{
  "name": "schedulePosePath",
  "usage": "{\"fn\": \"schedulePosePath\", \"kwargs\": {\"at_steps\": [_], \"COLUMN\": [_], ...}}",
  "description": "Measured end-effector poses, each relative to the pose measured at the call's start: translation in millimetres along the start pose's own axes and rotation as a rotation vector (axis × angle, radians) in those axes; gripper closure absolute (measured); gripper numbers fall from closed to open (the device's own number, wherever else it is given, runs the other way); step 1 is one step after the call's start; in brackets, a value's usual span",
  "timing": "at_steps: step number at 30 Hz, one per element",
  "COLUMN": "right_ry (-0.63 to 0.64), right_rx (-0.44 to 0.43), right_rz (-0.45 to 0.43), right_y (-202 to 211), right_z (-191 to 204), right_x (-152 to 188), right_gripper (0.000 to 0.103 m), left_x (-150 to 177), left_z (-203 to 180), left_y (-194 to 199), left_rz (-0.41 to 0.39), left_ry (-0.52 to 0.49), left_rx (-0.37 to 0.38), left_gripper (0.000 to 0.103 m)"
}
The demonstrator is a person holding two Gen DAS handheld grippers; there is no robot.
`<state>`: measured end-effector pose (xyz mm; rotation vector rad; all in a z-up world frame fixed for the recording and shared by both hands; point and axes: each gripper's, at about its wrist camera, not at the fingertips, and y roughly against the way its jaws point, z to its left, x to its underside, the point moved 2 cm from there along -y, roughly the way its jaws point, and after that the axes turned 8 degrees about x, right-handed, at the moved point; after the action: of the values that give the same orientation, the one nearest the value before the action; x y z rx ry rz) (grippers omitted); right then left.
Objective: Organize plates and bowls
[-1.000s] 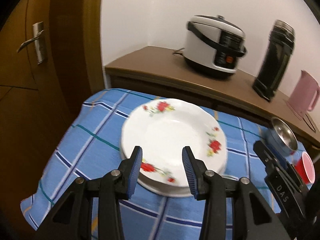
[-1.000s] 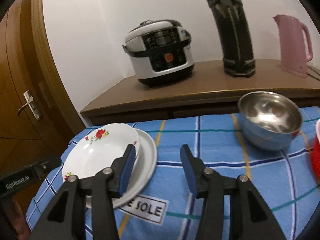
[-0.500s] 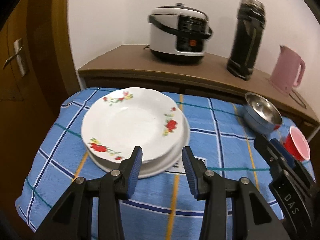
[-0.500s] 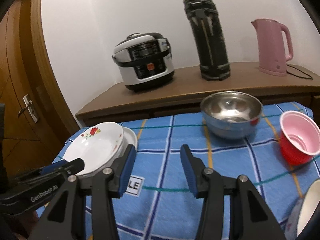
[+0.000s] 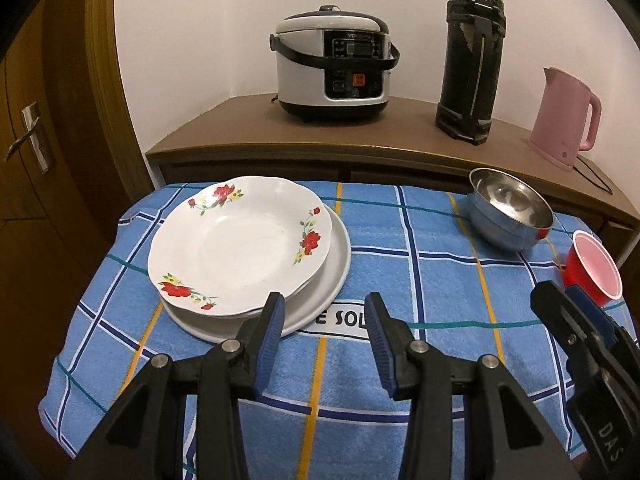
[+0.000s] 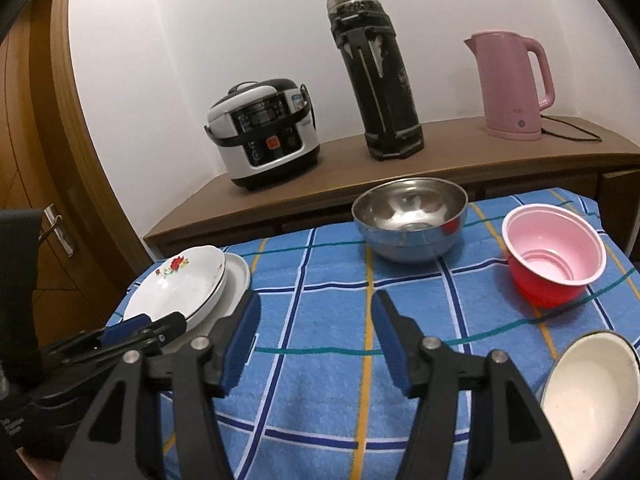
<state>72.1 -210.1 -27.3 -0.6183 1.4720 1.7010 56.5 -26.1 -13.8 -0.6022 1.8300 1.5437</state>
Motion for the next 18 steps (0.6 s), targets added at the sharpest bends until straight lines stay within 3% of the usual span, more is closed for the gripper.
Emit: {"fn": "schedulePosePath", "kwargs": {"at_steps": [5, 7, 12, 18], "right_ry": [0.006, 0.009, 0.013, 0.023], "right_rx": [-0.005, -0.005, 0.001, 0.008], "right_rz": [0.006, 0.003, -0.010, -0.027], "right_y": [5.9, 9.0, 17.6, 28.0], "right_z": [0.9, 1.5, 1.7, 4.5], "right_x": [3.6, 4.8, 5.1, 5.1], "right_gripper": [0.044, 0.035, 0.028, 0.022], "left_x": [1.5, 2.5, 5.3, 7.8], "left_z": [-5.2, -6.2, -7.5, -5.5], "left_y": [1.9, 3.1, 5.9, 10.4], "left_rz": [-0.001, -0.003, -0.008, -0.016], "left_ry": [-0.013, -0.013, -0.015, -0.003], "left_rx": [0.000, 0.003, 0.002, 0.003], "left_gripper": [0.058, 0.058, 0.058, 0.045]}}
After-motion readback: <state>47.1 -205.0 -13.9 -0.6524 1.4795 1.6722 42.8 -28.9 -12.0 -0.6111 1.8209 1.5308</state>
